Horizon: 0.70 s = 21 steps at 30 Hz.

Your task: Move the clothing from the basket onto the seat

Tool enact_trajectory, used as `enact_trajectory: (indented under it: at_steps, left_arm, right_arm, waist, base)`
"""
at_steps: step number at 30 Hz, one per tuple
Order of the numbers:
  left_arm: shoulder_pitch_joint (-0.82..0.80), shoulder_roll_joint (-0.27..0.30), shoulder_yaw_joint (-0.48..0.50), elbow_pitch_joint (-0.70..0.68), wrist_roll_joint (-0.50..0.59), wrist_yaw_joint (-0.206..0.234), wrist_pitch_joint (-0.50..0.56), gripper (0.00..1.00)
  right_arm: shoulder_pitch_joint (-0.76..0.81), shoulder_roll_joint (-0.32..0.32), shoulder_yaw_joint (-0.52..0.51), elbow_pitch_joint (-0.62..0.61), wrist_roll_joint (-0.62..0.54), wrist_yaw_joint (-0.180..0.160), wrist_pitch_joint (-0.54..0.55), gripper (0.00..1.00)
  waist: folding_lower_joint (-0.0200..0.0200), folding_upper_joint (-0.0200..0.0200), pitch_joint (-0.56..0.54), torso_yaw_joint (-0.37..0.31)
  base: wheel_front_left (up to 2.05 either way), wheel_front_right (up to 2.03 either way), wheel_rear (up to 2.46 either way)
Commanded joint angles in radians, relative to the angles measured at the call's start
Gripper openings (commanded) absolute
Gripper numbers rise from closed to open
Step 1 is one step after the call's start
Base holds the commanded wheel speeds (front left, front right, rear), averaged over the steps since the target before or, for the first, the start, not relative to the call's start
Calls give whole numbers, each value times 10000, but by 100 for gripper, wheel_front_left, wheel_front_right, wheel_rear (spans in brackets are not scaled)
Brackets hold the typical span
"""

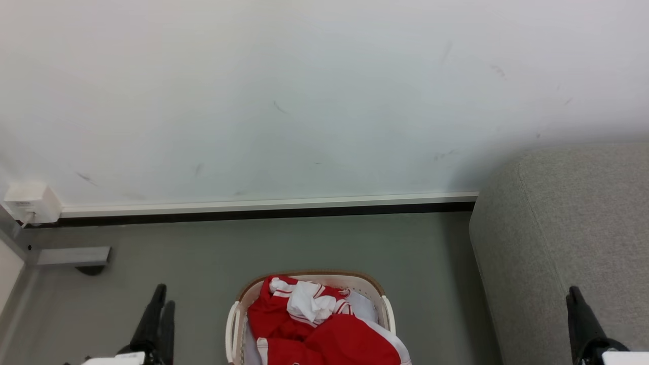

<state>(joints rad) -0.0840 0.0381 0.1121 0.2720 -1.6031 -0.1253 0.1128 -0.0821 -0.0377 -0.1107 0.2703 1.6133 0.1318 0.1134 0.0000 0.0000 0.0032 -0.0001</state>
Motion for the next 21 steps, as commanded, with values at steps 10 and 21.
enact_trajectory:
  at_steps: [10,21]
  left_arm:
    - [132,-1,-267,59,333,-7,-482,100]
    - [223,24,-304,51,1743,-17,-983,100]
  right_arm:
    - [216,15,235,-131,-463,-2,-481,100]
    - [303,-12,429,-551,-2758,-3,-982,100]
  waist:
    - [0,0,-9,5]
    - [0,0,-7,-32]
  base:
    - [0,0,0]
    - [0,0,0]
